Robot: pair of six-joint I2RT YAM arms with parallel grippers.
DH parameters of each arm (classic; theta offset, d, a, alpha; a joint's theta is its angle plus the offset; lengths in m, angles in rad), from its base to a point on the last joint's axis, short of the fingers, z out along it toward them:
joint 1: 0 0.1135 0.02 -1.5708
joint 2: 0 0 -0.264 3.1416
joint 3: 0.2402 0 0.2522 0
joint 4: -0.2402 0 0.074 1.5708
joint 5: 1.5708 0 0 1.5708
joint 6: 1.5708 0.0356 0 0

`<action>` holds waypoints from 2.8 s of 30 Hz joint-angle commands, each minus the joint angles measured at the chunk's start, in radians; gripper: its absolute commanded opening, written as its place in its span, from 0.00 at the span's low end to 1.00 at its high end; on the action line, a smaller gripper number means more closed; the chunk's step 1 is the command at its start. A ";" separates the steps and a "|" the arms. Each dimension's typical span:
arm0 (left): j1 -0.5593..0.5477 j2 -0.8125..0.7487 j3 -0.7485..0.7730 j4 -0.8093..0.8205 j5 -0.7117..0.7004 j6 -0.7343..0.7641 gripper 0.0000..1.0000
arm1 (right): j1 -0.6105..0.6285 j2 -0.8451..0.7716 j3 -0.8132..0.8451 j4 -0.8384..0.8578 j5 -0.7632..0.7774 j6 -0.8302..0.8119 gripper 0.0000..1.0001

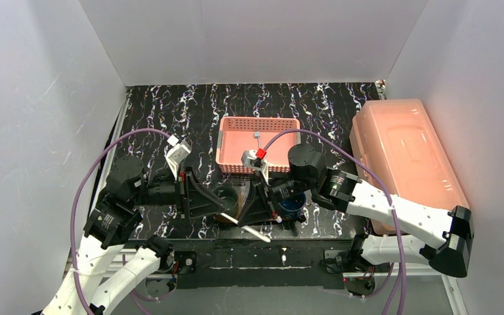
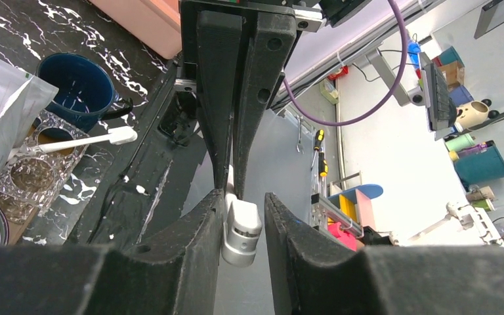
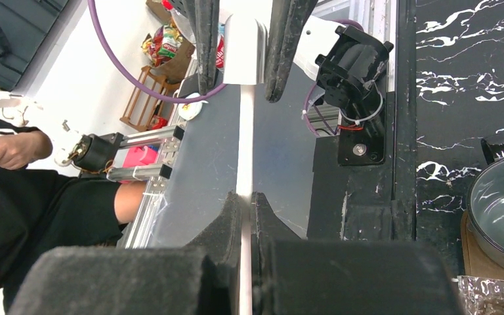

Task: Prepare toiletry sets of a toothbrush and toothpaste on the tray

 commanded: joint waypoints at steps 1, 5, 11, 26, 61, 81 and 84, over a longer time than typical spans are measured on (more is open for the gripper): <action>0.004 -0.018 -0.019 0.014 0.030 0.015 0.27 | 0.005 -0.017 -0.023 0.069 -0.003 0.009 0.01; 0.004 -0.026 -0.035 0.002 0.025 0.024 0.29 | 0.005 -0.028 -0.033 0.076 0.003 0.009 0.01; 0.004 -0.030 -0.045 -0.013 0.019 0.039 0.00 | 0.005 -0.036 -0.037 0.075 0.011 0.009 0.01; 0.004 -0.048 0.061 -0.291 -0.232 0.177 0.00 | 0.005 -0.144 0.017 -0.165 0.313 -0.067 0.49; -0.963 0.274 0.360 -0.569 -1.530 0.046 0.00 | 0.005 -0.169 0.075 -0.382 0.912 -0.090 0.48; -1.208 0.426 0.370 -0.494 -1.895 0.072 0.00 | 0.005 -0.223 0.043 -0.386 0.910 -0.064 0.48; -1.166 0.411 0.343 -0.453 -1.818 0.078 0.00 | 0.005 -0.217 0.041 -0.382 0.912 -0.065 0.48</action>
